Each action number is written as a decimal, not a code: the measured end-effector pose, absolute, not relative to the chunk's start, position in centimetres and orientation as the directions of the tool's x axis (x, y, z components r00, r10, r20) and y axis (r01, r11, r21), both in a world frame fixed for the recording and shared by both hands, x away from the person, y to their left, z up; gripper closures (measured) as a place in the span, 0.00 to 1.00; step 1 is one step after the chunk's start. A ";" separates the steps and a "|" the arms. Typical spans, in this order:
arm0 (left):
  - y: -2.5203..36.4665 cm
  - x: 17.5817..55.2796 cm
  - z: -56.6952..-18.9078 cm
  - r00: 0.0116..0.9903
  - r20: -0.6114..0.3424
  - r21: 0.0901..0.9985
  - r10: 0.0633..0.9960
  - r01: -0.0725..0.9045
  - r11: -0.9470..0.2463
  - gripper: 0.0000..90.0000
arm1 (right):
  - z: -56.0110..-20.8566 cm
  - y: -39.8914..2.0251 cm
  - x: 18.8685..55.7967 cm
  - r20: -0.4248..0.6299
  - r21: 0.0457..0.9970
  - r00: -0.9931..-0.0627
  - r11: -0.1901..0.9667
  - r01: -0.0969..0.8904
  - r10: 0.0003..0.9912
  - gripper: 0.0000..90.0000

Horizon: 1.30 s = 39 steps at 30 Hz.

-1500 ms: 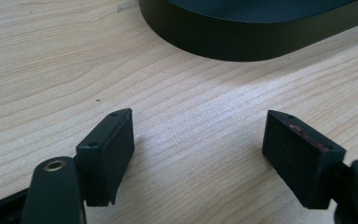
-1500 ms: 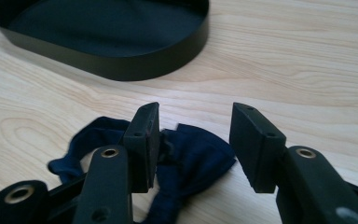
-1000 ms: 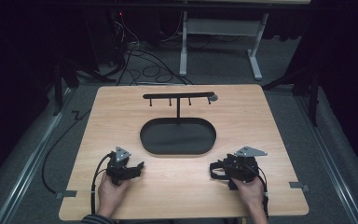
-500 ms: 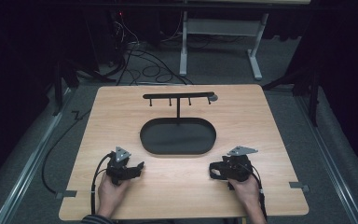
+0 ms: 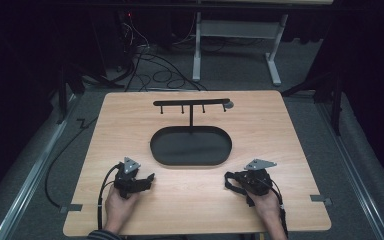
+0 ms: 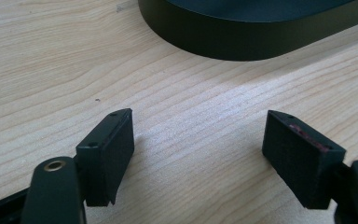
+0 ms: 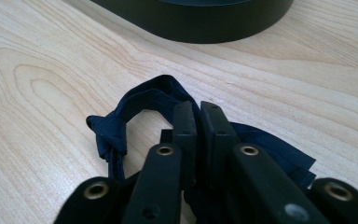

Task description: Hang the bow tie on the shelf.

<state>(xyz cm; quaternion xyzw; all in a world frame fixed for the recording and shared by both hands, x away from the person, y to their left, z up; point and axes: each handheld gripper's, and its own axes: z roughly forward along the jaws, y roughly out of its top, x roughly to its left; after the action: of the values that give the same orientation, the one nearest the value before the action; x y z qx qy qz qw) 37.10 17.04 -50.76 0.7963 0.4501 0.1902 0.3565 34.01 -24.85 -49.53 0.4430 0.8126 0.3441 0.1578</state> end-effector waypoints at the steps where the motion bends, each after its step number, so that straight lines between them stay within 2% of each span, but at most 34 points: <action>1: 17.0 37.1 -50.8 0.522 -0.018 0.739 0.852 0.581 -0.341 0.28 | -49.5 -24.8 34.0 0.052 0.699 -0.558 0.369 0.613 0.828 0.99; 39: 17.1 37.1 -50.8 0.523 -0.017 0.740 0.852 0.580 -0.341 0.28 | -44.5 -25.5 32.9 0.031 0.817 -0.539 0.289 0.499 0.842 1.00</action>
<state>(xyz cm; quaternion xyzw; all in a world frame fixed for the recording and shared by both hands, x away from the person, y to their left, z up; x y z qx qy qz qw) 37.09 17.06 -50.76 0.7965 0.4494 0.1906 0.3569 32.87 -25.54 -44.50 0.4325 0.7752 0.4103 0.2089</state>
